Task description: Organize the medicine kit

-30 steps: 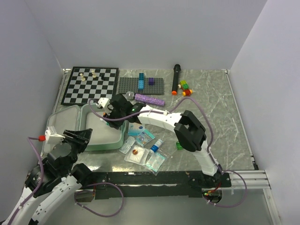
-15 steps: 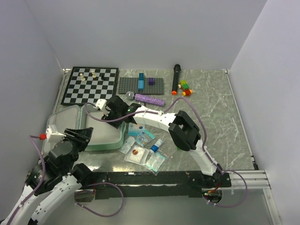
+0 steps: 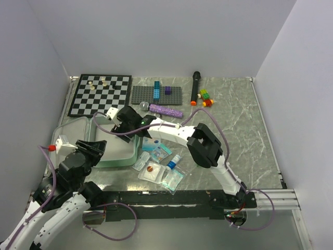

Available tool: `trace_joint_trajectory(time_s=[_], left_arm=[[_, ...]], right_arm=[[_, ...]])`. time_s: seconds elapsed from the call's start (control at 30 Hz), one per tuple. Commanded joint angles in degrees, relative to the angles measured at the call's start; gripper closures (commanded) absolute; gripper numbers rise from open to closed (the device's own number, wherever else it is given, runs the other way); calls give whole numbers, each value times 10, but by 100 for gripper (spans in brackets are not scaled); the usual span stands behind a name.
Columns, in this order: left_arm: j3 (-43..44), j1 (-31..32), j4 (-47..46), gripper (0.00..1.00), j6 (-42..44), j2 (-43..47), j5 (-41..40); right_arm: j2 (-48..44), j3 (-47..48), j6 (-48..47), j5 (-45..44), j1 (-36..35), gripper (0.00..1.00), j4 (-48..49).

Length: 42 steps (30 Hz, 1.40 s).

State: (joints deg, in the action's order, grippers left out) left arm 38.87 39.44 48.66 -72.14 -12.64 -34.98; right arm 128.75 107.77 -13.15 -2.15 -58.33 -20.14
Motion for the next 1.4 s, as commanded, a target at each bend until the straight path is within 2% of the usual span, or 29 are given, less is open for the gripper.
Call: trace_joint_trajectory(time_s=[0.0, 0.03, 0.13, 0.2, 0.37, 0.57, 0.77, 1.07, 1.27, 1.37], left_arm=[[9, -1, -19, 54, 9, 2, -4], [9, -2, -20, 54, 9, 5, -5], [3, -2, -22, 54, 8, 10, -5], [0, -1, -23, 54, 5, 10, -2], [-10, -2, -29, 54, 3, 9, 6], [-14, -2, -31, 54, 2, 5, 11], [-20, -2, -32, 54, 1, 6, 11], [-21, -1, -38, 54, 5, -1, 11], [-29, -2, -44, 54, 5, -5, 12], [-31, -2, -47, 53, 7, -5, 11]], right_arm=[[-104, -48, 79, 34, 0, 26, 30], [-113, -55, 95, 54, -1, 29, 28], [-107, -40, 131, 98, -5, 49, -3], [-97, -38, 160, 114, -8, 58, -19], [-52, -25, 192, 127, -12, 69, -57], [4, 18, 218, 118, -11, 71, -96], [32, 52, 256, 72, -1, 71, -114], [88, 143, 291, -3, 35, 70, -210], [91, 157, 292, -23, 45, 68, -224], [62, 134, 288, -21, 46, 65, -193]])
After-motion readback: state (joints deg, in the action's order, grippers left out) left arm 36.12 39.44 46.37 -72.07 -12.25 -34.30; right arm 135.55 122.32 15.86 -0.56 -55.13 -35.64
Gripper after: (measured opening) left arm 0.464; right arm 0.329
